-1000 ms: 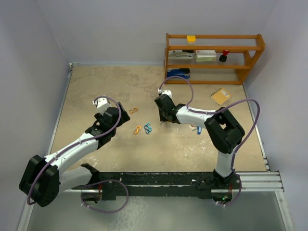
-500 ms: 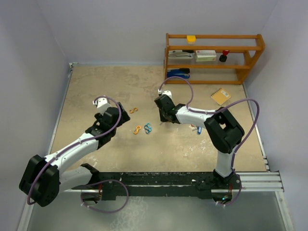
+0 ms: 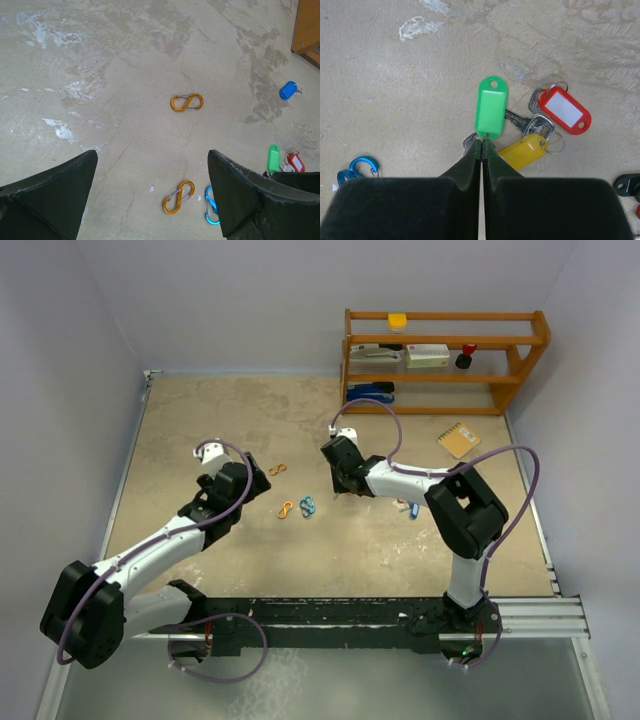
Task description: Put the keys on the keyring
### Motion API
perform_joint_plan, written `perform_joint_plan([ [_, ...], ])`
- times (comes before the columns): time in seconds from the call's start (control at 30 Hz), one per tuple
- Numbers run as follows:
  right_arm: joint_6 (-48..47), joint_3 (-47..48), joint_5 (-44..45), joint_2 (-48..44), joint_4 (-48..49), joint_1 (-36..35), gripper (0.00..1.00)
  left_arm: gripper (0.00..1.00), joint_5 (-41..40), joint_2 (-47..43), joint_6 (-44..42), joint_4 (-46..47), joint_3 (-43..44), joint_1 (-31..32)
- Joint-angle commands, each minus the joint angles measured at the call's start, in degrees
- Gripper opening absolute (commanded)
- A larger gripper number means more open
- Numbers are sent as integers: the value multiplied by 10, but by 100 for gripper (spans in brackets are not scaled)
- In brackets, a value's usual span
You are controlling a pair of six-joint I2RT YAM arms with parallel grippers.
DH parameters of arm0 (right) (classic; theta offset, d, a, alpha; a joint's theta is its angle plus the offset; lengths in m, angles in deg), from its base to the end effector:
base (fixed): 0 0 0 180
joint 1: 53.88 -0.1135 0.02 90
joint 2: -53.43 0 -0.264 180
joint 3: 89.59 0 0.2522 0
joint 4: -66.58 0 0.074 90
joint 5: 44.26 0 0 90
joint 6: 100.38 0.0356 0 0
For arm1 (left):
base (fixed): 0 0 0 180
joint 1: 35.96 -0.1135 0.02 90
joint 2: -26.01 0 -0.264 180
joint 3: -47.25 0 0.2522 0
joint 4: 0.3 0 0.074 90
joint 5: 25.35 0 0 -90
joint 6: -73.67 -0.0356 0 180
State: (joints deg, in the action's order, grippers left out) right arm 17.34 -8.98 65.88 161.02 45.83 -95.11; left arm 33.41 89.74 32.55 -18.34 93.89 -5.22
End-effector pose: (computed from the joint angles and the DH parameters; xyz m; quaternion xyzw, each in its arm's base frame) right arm 0.3065 0.2523 0.1712 -0.0454 0.9194 0.0665 0.3850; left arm 0.2068 -0.1015 0.2160 -0.2573 0.8245 -0.1005 0.4939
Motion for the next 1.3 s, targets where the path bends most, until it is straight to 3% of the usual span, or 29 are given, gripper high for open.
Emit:
perform_joint_plan([
  [0.0,-15,-9,25,-47,17,-1,0,88,16,6,-15,26,2,-5],
  [0.47,-66,-114,-2,-190,131,-2,0,86,63,16,-73,52,-13,-1],
  [1.27,-84,-146,-5,-286,122,-2,0,85,69,63,-121,61,5,36],
])
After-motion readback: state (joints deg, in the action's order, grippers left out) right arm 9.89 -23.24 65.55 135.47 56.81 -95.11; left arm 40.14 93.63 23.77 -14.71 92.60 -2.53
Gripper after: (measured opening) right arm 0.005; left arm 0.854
